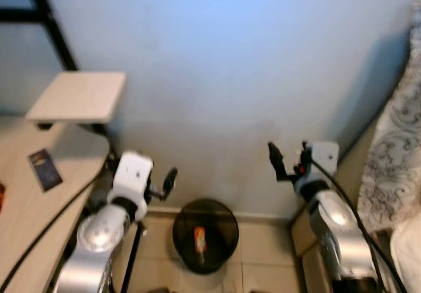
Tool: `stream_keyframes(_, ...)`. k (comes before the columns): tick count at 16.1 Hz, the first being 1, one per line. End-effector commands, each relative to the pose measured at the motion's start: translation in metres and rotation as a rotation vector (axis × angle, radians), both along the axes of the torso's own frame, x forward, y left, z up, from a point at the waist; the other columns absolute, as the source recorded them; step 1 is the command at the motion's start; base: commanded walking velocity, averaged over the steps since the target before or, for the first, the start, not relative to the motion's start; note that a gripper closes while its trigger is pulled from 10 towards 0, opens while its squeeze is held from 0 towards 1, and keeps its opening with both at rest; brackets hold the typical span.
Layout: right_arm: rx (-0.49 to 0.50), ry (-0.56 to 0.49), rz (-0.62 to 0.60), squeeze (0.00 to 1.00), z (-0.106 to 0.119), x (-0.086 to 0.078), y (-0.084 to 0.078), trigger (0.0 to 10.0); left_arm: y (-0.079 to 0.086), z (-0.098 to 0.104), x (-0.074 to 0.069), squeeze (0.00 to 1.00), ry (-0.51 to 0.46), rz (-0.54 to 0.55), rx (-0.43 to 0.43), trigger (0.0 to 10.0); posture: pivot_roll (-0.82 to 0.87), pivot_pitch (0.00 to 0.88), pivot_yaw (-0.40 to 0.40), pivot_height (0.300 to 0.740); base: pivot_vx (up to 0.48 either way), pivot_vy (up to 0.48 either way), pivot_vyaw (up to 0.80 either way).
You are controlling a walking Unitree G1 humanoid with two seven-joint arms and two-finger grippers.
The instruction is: Clean up the room
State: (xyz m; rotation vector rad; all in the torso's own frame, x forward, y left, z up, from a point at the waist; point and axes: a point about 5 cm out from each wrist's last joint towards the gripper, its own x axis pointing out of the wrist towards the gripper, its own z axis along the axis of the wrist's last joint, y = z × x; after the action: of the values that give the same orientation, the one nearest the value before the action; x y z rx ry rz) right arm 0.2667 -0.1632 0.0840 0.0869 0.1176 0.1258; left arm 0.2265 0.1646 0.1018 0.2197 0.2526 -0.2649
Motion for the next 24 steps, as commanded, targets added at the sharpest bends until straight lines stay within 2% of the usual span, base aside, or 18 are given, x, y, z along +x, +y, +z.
stream_keyframes(1, 0.012, 0.003, -0.009, 1.0, 0.008, -0.006, 0.003, 10.0, 0.005, 0.0, -0.001, 0.0, 0.001, 0.04, 0.027, 10.0, 0.03, 0.0, 0.017, 0.74, 0.0, 0.0, -0.8)
stream_keyframes(2, 0.011, 0.024, -0.058, 1.0, 0.007, -0.012, -0.004, 10.0, 0.007, 0.0, -0.003, 0.0, 0.003, 0.06, 0.029, 10.0, 0.02, 0.0, 0.021, 0.74, 0.0, 0.0, -0.8)
stream_keyframes(4, 0.004, 0.035, -0.14, 1.0, 0.009, -0.015, -0.014, 10.0, 0.011, -0.003, -0.009, 0.0, 0.014, 0.111, 0.027, 10.0, 0.02, 0.0, 0.025, 0.74, 0.0, 0.0, -0.8)
stream_keyframes(8, -0.022, 0.067, -0.103, 1.0, 0.012, -0.021, -0.007, 10.0, 0.013, 0.003, 0.0, 0.0, -0.013, 0.102, 0.073, 10.0, 0.05, 0.0, 0.019, 0.74, 0.0, 0.0, -0.8)
stream_keyframes(9, -0.022, 0.084, -0.119, 1.0, 0.009, -0.025, -0.009, 10.0, 0.013, 0.005, 0.002, 0.0, -0.017, 0.113, 0.067, 10.0, 0.05, 0.0, 0.023, 0.74, 0.0, 0.0, -0.8)
stream_keyframes(19, -0.049, 0.1, -0.093, 1.0, 0.011, -0.024, -0.006, 10.0, 0.014, 0.004, 0.006, 0.0, -0.009, 0.133, 0.028, 10.0, 0.02, 0.0, 0.035, 0.74, 0.0, 0.0, -0.8)
stream_keyframes(20, -0.072, 0.089, -0.096, 1.0, 0.014, -0.021, -0.009, 10.0, 0.011, 0.001, 0.005, 0.0, -0.001, 0.125, 0.016, 10.0, 0.01, 0.0, 0.035, 0.74, 0.0, 0.0, -0.8)
stream_keyframes(22, -0.041, 0.096, -0.137, 1.0, 0.016, -0.019, -0.017, 10.0, 0.006, -0.002, 0.001, 0.0, 0.008, 0.119, 0.009, 10.0, 0.02, 0.0, 0.022, 0.74, 0.0, 0.0, -0.8)
stream_keyframes(24, -0.037, 0.117, -0.137, 1.0, 0.012, -0.02, -0.018, 10.0, 0.002, 0.0, 0.002, 0.0, 0.002, 0.106, 0.01, 10.0, 0.06, 0.0, -0.006, 0.74, 0.0, 0.0, -0.8)
